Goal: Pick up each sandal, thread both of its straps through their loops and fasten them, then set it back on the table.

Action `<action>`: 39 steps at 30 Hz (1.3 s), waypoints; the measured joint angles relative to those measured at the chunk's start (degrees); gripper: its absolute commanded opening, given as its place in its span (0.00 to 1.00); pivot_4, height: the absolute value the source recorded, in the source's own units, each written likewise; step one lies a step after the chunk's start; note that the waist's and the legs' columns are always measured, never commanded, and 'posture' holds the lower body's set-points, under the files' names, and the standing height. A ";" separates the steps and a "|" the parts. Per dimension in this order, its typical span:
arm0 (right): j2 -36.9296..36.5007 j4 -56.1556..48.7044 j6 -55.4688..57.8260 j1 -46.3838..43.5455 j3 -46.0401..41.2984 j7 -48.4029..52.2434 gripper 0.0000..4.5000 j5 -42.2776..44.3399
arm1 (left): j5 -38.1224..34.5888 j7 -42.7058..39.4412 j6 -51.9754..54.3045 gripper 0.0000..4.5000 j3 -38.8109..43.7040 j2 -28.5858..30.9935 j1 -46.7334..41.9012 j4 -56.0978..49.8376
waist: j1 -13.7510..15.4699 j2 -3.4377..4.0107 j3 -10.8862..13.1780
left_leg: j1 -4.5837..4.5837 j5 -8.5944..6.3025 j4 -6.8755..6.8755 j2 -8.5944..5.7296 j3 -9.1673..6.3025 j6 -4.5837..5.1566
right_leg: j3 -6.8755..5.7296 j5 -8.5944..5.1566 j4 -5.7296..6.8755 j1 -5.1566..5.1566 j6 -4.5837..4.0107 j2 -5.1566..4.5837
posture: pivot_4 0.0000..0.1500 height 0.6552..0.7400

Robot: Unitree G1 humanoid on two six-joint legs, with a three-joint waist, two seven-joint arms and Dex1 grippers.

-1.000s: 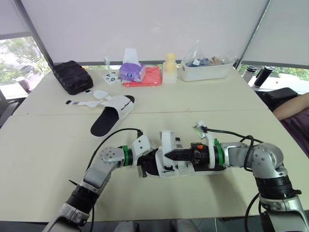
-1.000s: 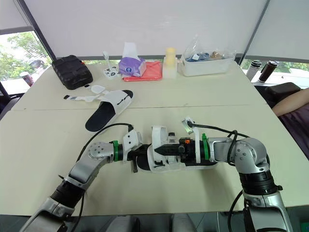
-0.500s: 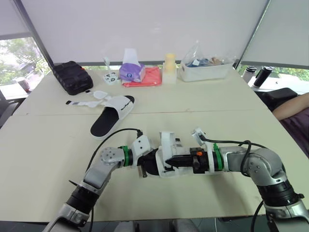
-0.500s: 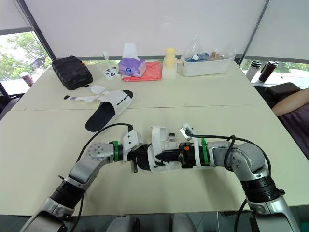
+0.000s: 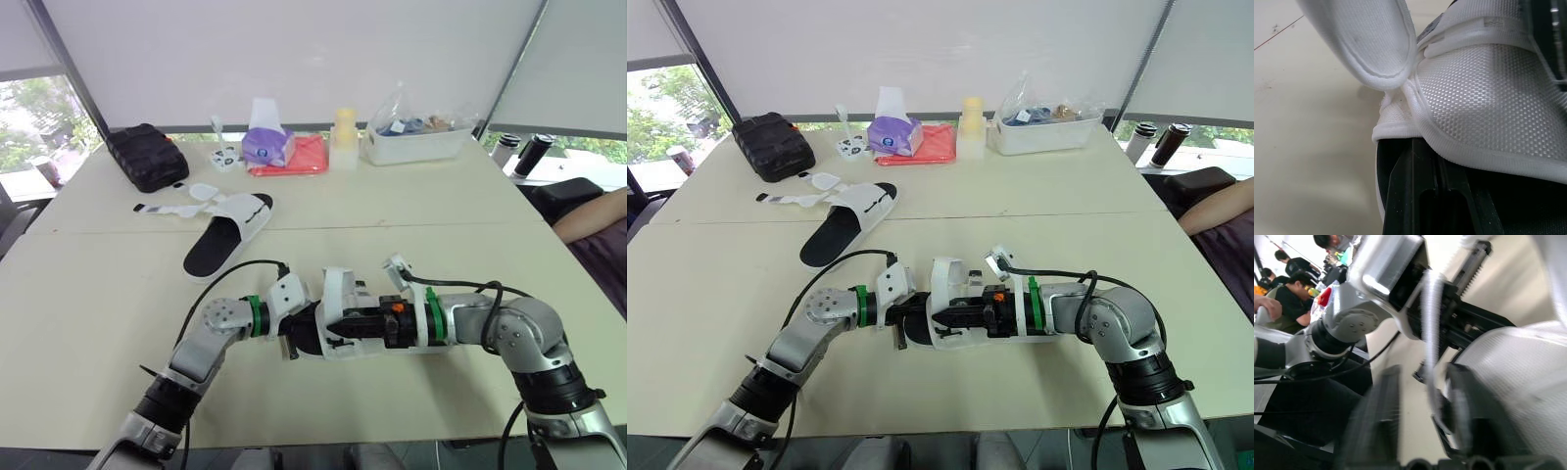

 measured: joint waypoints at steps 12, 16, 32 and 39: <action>3.33 -1.05 0.99 -0.93 0.96 -5.28 0.27 -1.85 | 0.04 0.08 -0.10 0.00 0.06 0.04 0.05 0.37 | -0.32 0.02 -0.02 | 0.04 0.00 0.00 0.03 0.01 0.00 | 0.01 0.00 0.03 0.00 -0.01 0.06 | 1.00 1.00; 3.06 -1.84 -0.21 -0.97 3.09 -6.27 0.01 -4.85 | 0.03 0.12 -0.18 0.00 0.04 -0.01 0.06 0.37 | -0.26 0.02 -0.02 | 0.02 0.00 0.00 0.02 0.01 0.00 | 0.02 0.00 0.02 0.00 0.00 0.03 | 1.00 1.00; -2.68 0.63 5.02 -4.49 -0.09 1.05 0.01 -1.08 | 0.06 0.42 -0.67 0.00 -0.07 -1.19 0.11 0.86 | 0.09 0.01 -0.01 | -0.04 0.00 -0.02 0.01 -0.01 0.00 | 0.01 0.00 -0.02 -0.04 -0.01 -0.03 | 1.00 1.00; -1.35 0.54 4.10 -3.79 2.19 1.06 0.01 -1.97 | 0.06 0.72 -0.62 0.00 -0.05 -1.20 0.42 0.57 | 0.07 0.01 -0.01 | -0.04 0.00 -0.02 0.01 -0.01 0.00 | 0.00 0.00 -0.02 -0.04 -0.01 -0.02 | 1.00 1.00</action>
